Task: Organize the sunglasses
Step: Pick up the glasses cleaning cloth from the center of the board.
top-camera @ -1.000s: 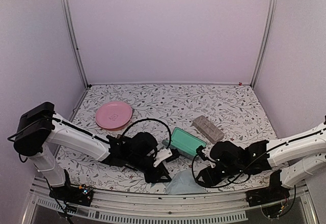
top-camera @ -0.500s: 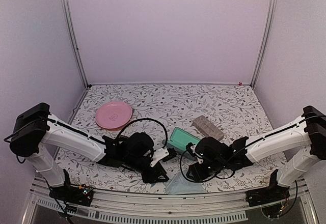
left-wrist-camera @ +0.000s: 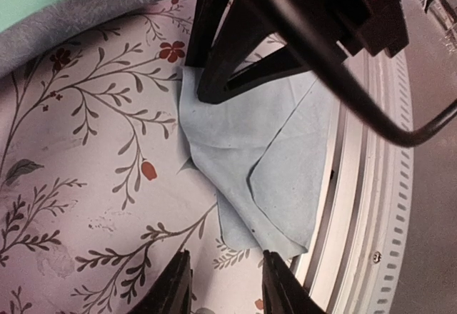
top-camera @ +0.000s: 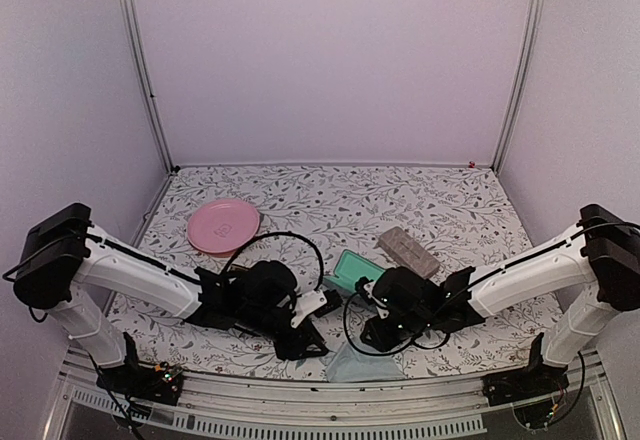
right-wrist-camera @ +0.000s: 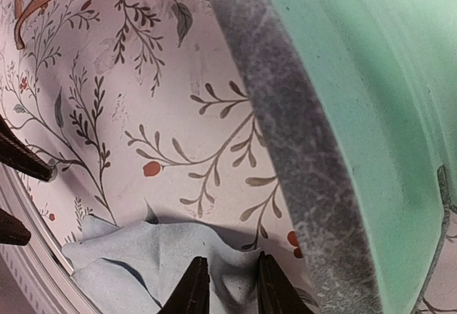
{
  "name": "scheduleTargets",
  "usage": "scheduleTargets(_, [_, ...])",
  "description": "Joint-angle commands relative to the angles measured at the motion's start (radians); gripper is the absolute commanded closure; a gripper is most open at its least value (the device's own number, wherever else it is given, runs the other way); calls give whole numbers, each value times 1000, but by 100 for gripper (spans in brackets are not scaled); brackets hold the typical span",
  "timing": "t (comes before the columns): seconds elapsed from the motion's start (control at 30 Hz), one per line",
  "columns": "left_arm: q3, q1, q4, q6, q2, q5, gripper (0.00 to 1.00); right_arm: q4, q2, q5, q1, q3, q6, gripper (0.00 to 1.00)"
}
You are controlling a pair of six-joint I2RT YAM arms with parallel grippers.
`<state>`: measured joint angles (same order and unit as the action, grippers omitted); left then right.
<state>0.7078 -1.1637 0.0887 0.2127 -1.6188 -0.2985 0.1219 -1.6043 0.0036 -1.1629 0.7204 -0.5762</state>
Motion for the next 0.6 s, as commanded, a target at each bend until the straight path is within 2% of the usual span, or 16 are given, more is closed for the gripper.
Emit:
scheduleTargets(0.0, [-17,11,17,4,8,-12,64,19,-19,38,6,10,7,79])
scheduleTargets(0.23, [-4,18,46,-13,-35,-92,62,10,68,73,5,-18,9,100])
scheduleTargets(0.43, [21,61,90,-18,-77,-182,61,-51,219,70,6,-116,40,100])
scheduleTargets(0.57, [61,80,93,-22,-111,-208,61,-14,256,67,6,-156,38,100])
